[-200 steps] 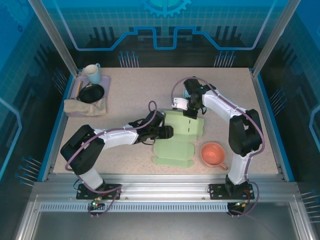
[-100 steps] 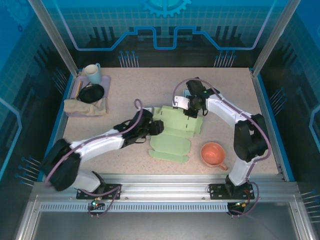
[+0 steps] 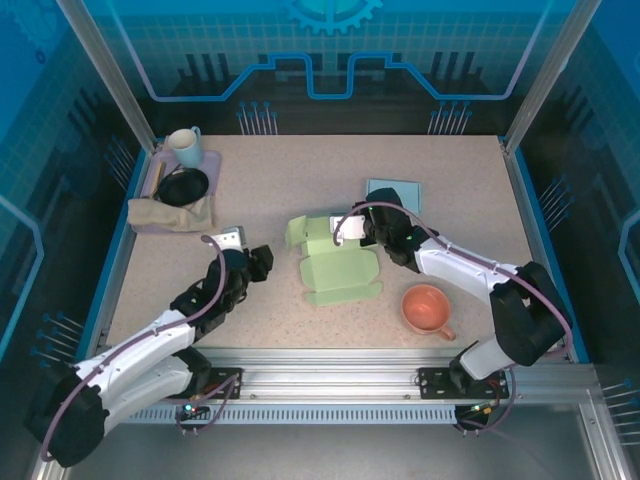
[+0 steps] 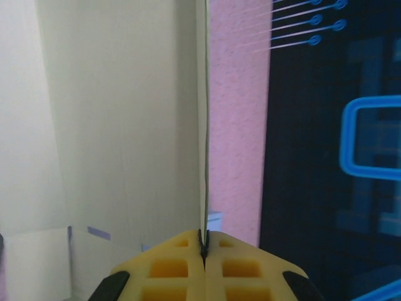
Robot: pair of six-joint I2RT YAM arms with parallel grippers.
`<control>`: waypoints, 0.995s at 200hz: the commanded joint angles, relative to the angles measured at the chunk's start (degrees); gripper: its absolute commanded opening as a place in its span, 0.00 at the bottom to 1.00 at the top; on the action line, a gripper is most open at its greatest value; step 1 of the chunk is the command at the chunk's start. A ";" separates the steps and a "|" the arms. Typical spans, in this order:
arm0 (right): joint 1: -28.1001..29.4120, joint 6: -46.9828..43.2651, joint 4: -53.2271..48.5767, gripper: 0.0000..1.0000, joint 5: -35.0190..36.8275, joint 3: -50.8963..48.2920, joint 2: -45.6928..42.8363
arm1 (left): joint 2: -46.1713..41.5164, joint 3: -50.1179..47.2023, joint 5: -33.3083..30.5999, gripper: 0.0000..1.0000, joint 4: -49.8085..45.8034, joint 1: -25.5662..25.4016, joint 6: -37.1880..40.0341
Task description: Fold the paper box
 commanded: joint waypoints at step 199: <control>-3.39 -14.90 17.60 0.00 -4.99 -6.05 10.96 | 25.61 3.58 2.75 0.48 20.40 0.33 9.42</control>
